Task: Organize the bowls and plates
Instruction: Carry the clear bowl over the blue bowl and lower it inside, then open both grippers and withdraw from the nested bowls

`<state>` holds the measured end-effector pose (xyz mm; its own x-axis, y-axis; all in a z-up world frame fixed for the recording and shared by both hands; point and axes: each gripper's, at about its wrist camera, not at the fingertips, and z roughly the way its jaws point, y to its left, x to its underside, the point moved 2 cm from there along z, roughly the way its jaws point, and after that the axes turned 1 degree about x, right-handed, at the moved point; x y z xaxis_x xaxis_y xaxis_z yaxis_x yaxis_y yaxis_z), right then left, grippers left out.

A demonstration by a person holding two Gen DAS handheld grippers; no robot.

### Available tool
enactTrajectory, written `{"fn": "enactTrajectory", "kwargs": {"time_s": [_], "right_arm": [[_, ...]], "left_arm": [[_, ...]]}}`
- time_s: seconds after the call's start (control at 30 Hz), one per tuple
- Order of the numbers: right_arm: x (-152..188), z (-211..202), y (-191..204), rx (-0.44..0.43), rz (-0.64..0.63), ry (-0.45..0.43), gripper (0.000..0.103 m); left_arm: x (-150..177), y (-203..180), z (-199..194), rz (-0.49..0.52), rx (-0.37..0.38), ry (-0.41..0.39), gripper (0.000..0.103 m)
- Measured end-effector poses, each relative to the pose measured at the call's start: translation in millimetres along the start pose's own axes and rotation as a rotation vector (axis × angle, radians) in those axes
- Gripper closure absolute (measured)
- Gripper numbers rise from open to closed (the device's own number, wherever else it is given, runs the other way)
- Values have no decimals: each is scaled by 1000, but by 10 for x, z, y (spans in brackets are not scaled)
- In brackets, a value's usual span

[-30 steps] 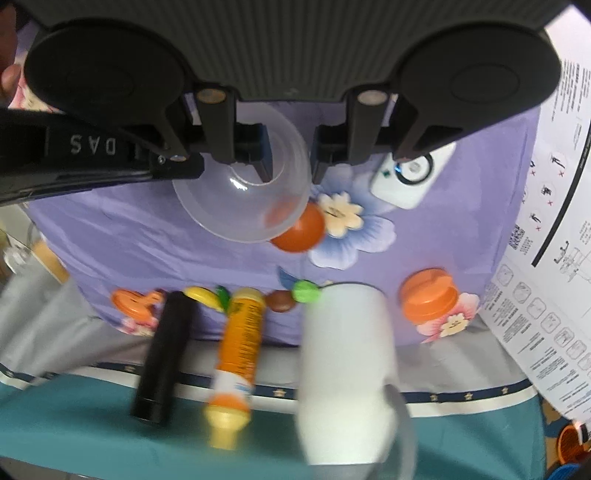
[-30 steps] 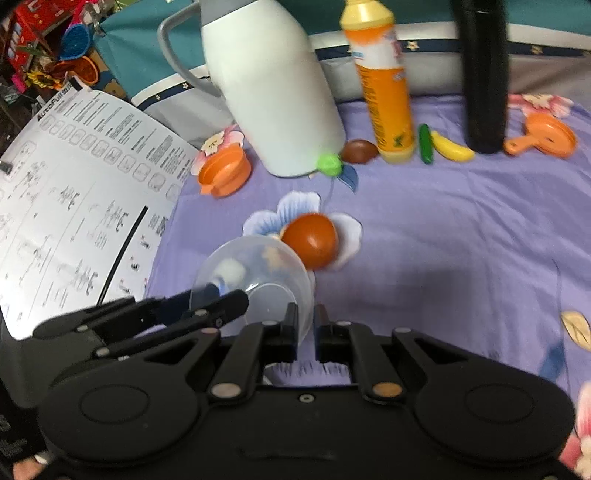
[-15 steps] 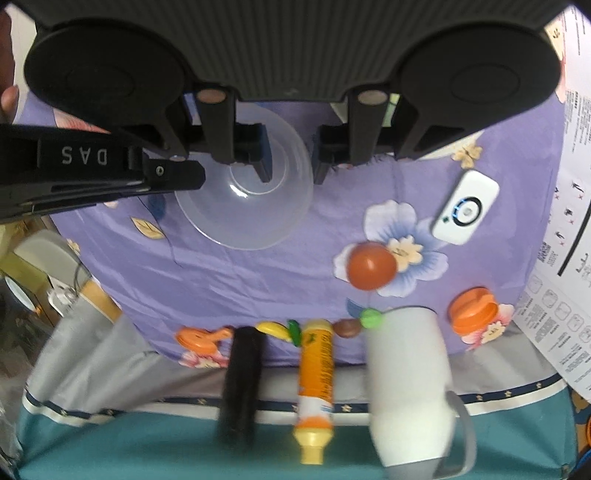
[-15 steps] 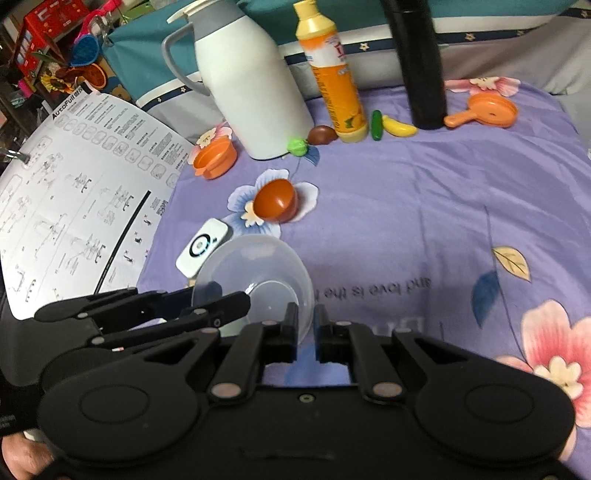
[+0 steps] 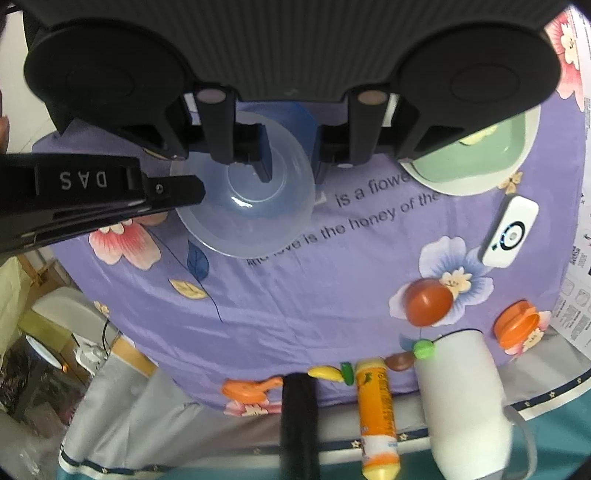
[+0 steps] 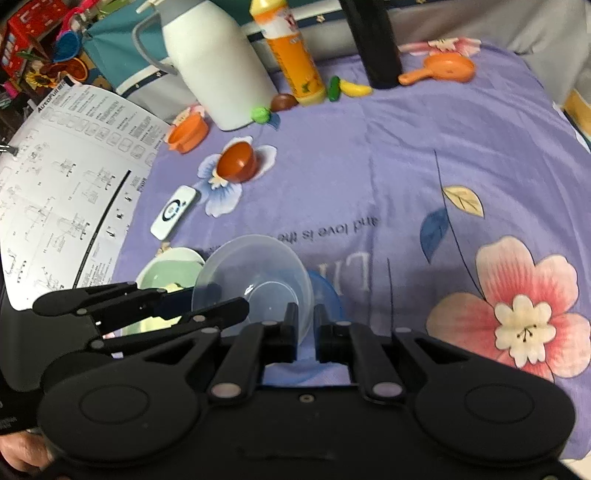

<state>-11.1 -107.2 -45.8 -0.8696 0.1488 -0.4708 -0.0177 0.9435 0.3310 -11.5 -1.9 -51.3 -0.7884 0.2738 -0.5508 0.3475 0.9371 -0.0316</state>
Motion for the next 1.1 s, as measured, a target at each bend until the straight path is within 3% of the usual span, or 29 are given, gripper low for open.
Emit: {"fn": "enactTrajectory", "kwargs": {"time_s": [0.47,0.53,0.57,0.6,0.63,0.73,0.8,0.83,0.93,1.1], "right_arm": [[54,153,-6,5,3,58,92],[50,165,1,7,3,62,91],[45,170,-3,4,2,63,90],[41,167,-6,3,3,60,81],[34,161,-10,1,5,55,68],[11,107,-1,5,0,23,45],[-9,69,1,15,-6,-1,33],[-19,49,-4,19,-10,-14,23],[-58,-18,-19,25,-21,-54,6],[-86,-21,-44,34,-6,-62,0]], "left_arm": [[54,20,181,0,11,53,75],[48,18,189,3,12,50,66],[48,17,181,3,10,42,54],[46,17,159,7,4,28,42],[48,11,128,11,-2,14,38],[40,13,24,32,-18,-31,26],[47,41,-38,37,-29,-65,5],[56,60,-65,35,-34,-81,2],[77,144,-105,15,-31,-103,0],[81,295,-86,-36,-15,-98,0]]}}
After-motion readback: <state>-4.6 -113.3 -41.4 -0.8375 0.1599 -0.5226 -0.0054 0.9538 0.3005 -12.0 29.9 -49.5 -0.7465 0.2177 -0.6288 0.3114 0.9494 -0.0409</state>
